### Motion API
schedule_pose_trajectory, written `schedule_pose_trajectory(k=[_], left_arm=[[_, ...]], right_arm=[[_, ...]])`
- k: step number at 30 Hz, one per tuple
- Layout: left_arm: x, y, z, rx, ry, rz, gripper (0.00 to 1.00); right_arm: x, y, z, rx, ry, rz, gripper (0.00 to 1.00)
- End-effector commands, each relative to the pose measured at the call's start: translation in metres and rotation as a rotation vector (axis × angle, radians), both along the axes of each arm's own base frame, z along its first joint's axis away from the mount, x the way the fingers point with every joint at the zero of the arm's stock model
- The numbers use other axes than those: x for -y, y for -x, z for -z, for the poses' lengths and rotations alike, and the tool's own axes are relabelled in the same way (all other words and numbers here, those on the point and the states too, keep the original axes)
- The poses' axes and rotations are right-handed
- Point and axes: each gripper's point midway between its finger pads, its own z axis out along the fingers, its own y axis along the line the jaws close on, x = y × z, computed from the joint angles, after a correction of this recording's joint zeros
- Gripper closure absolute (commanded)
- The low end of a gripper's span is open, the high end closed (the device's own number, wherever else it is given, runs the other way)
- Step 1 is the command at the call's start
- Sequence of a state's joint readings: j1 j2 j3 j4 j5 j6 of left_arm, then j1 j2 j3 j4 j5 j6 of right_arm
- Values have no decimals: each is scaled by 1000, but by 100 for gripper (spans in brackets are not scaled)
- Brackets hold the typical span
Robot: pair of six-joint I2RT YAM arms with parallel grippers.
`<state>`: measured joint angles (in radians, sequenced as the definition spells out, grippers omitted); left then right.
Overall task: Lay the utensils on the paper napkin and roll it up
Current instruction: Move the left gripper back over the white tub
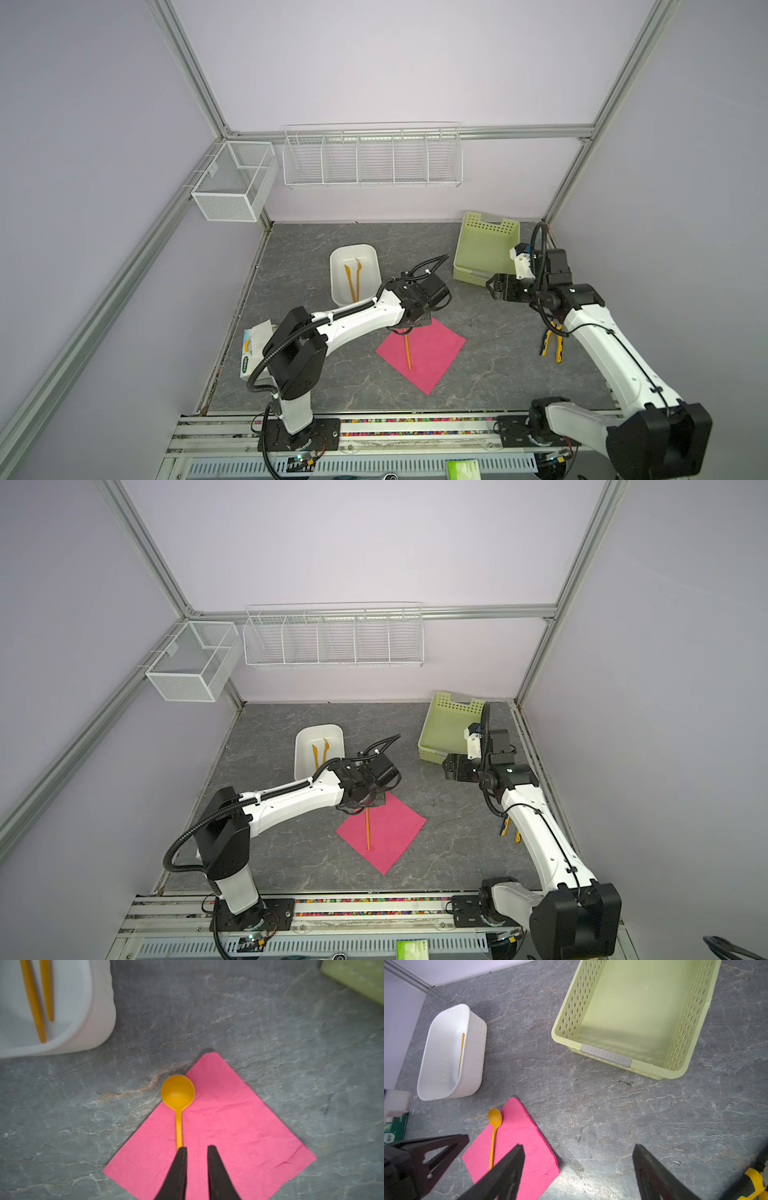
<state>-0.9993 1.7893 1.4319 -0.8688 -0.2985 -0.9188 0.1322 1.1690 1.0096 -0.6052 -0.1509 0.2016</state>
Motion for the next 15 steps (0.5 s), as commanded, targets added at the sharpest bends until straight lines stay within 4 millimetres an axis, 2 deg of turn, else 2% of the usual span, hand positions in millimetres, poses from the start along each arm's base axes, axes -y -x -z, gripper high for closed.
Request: schedule_pose_trajectory(k=[1, 4, 8, 11, 15], left_arm=[[-18, -11, -29, 52, -47, 9, 80], [-26, -21, -43, 71, -37, 16, 80], [-48, -35, -54, 84, -40, 13, 78], [-67, -46, -56, 76, -47, -5, 77], [-91, -61, -58, 68, -41, -29, 77]], right_arm=[[1, 0, 1, 14, 2, -10, 16], [3, -1, 2, 10, 16, -9, 16], [4, -2, 6, -1, 30, -6, 18], [3, -1, 12, -38, 21, 14, 23], [-10, -1, 15, -49, -22, 32, 25]])
